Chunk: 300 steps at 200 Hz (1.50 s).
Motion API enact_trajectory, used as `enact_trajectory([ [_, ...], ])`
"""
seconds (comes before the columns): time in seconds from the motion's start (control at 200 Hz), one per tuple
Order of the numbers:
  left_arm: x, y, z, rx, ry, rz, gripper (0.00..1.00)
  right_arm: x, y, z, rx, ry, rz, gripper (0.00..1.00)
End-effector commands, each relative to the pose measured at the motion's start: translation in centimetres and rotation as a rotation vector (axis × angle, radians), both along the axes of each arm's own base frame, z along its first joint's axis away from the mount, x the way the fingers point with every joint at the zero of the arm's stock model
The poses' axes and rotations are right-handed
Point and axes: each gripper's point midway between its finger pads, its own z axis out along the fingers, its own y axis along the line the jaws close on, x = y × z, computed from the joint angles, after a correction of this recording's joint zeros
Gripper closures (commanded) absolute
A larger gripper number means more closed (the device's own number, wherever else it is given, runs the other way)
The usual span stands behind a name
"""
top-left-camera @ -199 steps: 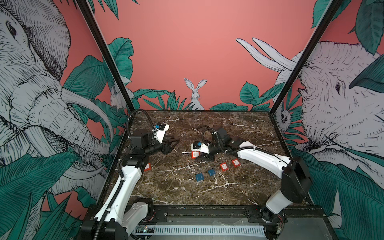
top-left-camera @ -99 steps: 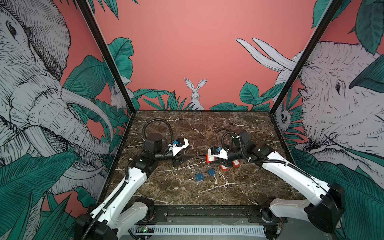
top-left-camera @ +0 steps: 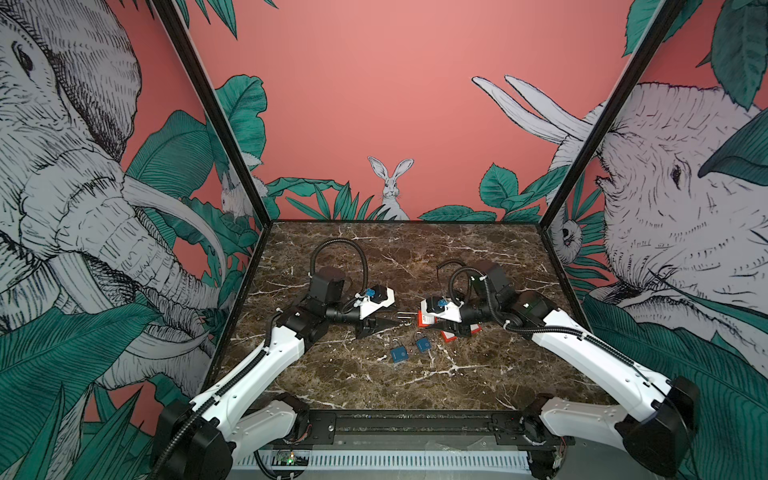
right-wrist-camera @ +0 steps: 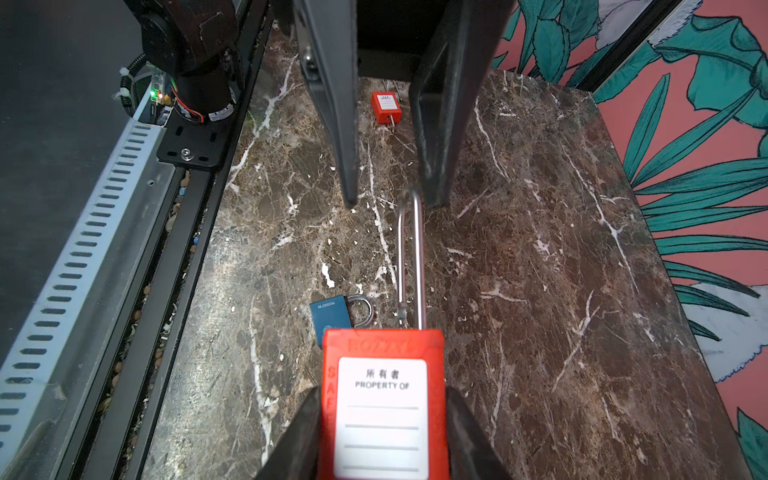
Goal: Lock with the key
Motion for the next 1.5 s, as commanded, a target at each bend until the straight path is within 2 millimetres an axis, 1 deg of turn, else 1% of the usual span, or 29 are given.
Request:
enact_trajectory([
  [0.0, 0.0, -0.5, 0.6, 0.0, -0.024, -0.016, 0.63, 0.1, 0.0, 1.3, 0.036, -0.046, 0.009, 0.79],
  [0.21, 0.1, -1.1, 0.5, 0.008, -0.019, -0.022, 0.74, 0.1, 0.1, 1.2, 0.035, -0.046, 0.011, 0.79],
  [0.425, 0.1, -1.3, 0.5, 0.002, -0.003, -0.027, 0.8, 0.2, -0.1, 0.8, 0.024, -0.046, 0.003, 0.79],
  [0.505, 0.1, -1.4, 0.4, 0.001, 0.01, -0.026, 0.82, 0.3, -0.1, 0.8, 0.023, -0.054, -0.001, 0.79],
  [0.6, 0.2, -1.5, 0.3, 0.002, 0.021, -0.027, 0.86, 0.4, -0.1, 0.8, 0.019, -0.06, -0.004, 0.79],
  [0.745, 0.2, -1.8, 0.4, -0.003, 0.047, -0.036, 0.9, 0.7, -0.3, 0.8, 0.01, -0.08, -0.012, 0.79],
  [0.79, 0.3, -1.9, 0.5, -0.005, 0.054, -0.035, 0.93, 0.8, -0.3, 0.8, 0.006, -0.087, -0.017, 0.79],
  [0.83, 0.3, -1.9, 0.5, -0.008, 0.058, -0.037, 0.98, 1.0, -0.4, 0.8, 0.003, -0.097, -0.024, 0.78],
  [0.845, 0.3, -2.0, 0.6, -0.01, 0.06, -0.038, 1.0, 1.0, -0.4, 0.9, 0.003, -0.101, -0.026, 0.77],
  [0.935, 0.3, -2.2, 0.9, -0.03, 0.081, -0.041, 1.0, 1.4, -0.6, 0.9, -0.001, -0.12, -0.043, 0.71],
  [1.05, 0.3, -2.5, 1.3, -0.077, 0.113, -0.033, 1.0, 1.4, -1.0, 0.8, -0.023, -0.127, -0.05, 0.48],
  [1.105, 0.4, -2.6, 1.5, -0.106, 0.117, -0.022, 1.0, 1.3, -1.3, 0.7, -0.042, -0.127, -0.054, 0.41],
  [1.15, 0.4, -2.6, 1.8, -0.133, 0.114, -0.019, 1.0, 1.2, -1.6, 0.7, -0.059, -0.122, -0.058, 0.37],
  [1.221, 0.4, -2.6, 2.1, -0.162, 0.11, -0.012, 1.0, 0.9, -2.2, 0.4, -0.088, -0.098, -0.06, 0.34],
  [1.321, 0.3, -2.7, 2.0, -0.177, 0.113, -0.016, 1.0, 0.6, -3.0, 0.2, -0.117, -0.054, -0.064, 0.35],
  [1.396, 0.2, -2.7, 2.1, -0.179, 0.112, -0.025, 1.0, 0.3, -3.4, 0.4, -0.122, -0.03, -0.063, 0.37],
  [1.496, -0.4, -2.8, 2.5, -0.198, 0.092, -0.06, 1.0, 0.0, -3.6, 0.5, -0.127, 0.003, -0.055, 0.44],
])
